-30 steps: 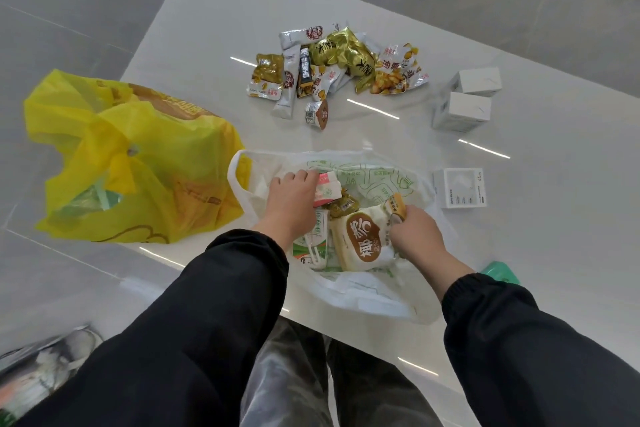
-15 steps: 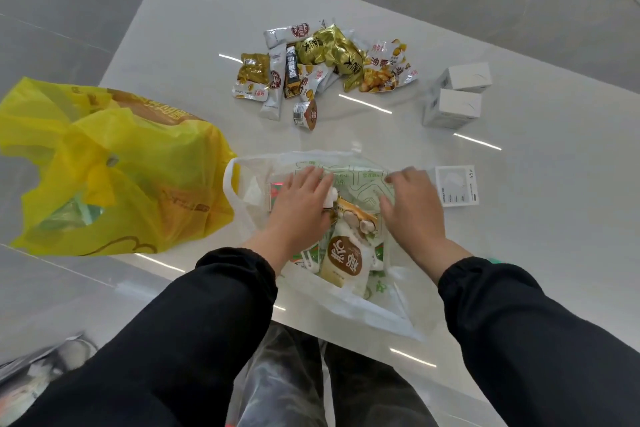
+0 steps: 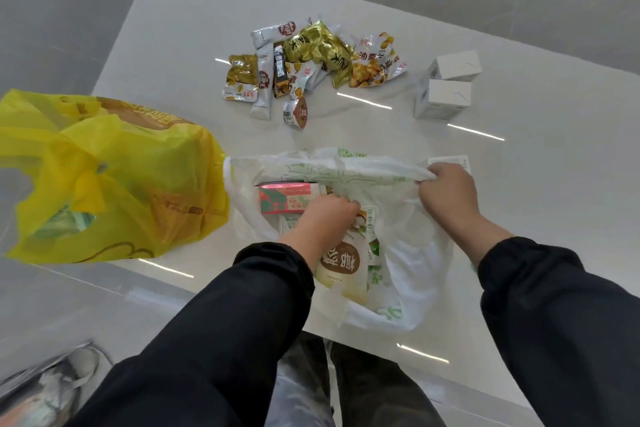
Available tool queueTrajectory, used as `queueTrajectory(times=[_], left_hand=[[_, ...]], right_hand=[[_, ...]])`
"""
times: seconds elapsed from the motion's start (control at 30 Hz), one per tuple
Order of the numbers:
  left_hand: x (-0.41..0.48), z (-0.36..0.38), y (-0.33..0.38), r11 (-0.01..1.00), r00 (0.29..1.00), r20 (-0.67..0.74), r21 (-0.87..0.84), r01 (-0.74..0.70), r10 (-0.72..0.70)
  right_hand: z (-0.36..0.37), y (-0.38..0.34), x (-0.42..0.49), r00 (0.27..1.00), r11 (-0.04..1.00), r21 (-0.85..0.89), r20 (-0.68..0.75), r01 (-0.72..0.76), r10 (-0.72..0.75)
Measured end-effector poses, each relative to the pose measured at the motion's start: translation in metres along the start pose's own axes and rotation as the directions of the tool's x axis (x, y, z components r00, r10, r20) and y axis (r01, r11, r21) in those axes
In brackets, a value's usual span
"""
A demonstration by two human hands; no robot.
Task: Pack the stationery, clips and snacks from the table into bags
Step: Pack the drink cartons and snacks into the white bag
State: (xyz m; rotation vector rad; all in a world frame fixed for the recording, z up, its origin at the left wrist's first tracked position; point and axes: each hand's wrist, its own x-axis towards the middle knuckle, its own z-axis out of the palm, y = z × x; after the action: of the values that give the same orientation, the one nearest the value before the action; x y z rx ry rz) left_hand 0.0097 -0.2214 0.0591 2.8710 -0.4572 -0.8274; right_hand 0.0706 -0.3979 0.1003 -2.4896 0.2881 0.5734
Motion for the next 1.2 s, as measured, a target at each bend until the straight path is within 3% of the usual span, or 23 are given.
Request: queueTrajectory(times=[0.13,0.23,0.3,0.37,0.47,0.53,0.63,0.87,1.2], left_hand=[[0.013,0.002,0.016,0.956,0.975,-0.062,-0.221,0.195,-0.213],[0.011,0.013,0.017,0.862,0.93,-0.148,-0.446,0.241,-0.336],[0.002,0.015,0.014,0.88,0.94,-0.217,-0.453,0.141,-0.262],[-0.013,0.011,0.007,0.934,0.933,-0.34,-0.356,-0.013,-0.117],[-0.032,0.01,-0.016,0.97,0.882,-0.463,-0.24,-0.025,-0.092],[-0.044,0.0,-0.028,0.962,0.922,-0.325,-0.239,0.135,-0.21],[-0.054,-0.014,-0.04,0.934,0.922,-0.179,-0.17,0.314,-0.343],[-0.059,-0.063,-0.054,0.931,0.906,-0.214,-0.08,0.356,-0.364],[-0.044,-0.11,-0.13,0.901,0.869,-0.245,-0.172,0.397,-0.43]], right_hand=[[-0.008,-0.006,-0.008,0.993,0.993,0.114,-0.117,-0.004,0.018],[-0.005,-0.001,-0.007,0.999,0.999,-0.009,-0.009,-0.044,0.044],[-0.002,0.0,-0.01,0.993,0.989,-0.139,0.102,-0.047,0.061],[0.003,-0.003,-0.015,0.991,0.975,-0.222,0.131,0.028,0.002],[0.013,-0.014,-0.026,0.977,0.919,-0.331,0.102,0.213,-0.19],[0.021,-0.021,-0.032,0.95,0.858,-0.409,0.144,0.311,-0.276],[0.029,-0.037,-0.038,0.928,0.8,-0.471,0.22,0.37,-0.3],[0.024,-0.083,-0.037,0.893,0.77,-0.455,0.176,0.446,-0.413],[0.037,-0.159,0.006,0.896,0.791,-0.424,0.147,0.44,-0.419]])
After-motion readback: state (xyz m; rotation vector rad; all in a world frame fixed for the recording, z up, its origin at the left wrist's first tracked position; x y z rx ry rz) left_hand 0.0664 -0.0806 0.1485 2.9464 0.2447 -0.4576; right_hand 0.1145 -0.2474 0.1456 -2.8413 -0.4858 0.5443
